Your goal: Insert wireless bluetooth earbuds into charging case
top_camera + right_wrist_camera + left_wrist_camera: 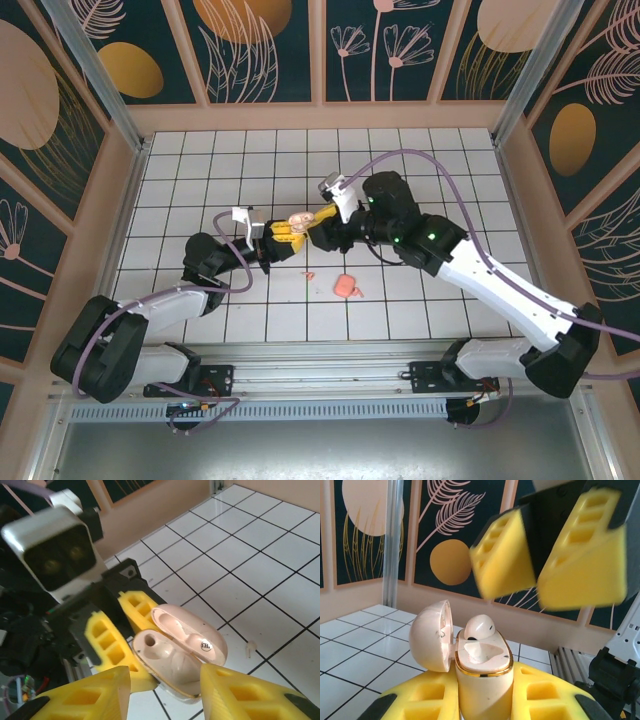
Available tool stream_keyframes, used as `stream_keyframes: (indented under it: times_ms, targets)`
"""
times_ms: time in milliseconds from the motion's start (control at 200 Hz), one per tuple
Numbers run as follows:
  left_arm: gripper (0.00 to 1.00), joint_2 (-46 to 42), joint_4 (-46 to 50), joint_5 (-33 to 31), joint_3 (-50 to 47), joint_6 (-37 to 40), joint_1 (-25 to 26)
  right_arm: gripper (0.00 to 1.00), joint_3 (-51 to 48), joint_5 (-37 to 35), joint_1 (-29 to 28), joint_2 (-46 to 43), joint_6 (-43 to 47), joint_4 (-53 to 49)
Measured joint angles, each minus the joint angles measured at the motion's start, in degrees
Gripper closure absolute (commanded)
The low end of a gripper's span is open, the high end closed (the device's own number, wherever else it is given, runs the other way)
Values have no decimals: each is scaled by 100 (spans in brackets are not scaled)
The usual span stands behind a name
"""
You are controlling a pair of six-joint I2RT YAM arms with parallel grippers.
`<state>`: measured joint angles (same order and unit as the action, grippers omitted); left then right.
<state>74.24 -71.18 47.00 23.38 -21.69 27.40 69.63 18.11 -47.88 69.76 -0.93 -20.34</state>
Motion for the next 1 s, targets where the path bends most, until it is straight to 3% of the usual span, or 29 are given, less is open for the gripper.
stream_keyframes:
  times_ms: [260, 455, 726, 1001]
  targets:
    - [91, -17, 264, -369, -9, 201, 0, 59, -605, -33, 490, -791, -999, 249]
    - [91, -76, 525, -887, -153, 315, -57, 60, -706, -295, 662, -656, -1777, -122]
    - [90, 68, 426, -1189, -531, -260, -1049, 60, 85, -525, 667, 892, -2240, -1113]
    - [91, 72, 289, -1478, -955, -857, -1722, 63, 1803, -651, 664, 3106, -2151, -1950]
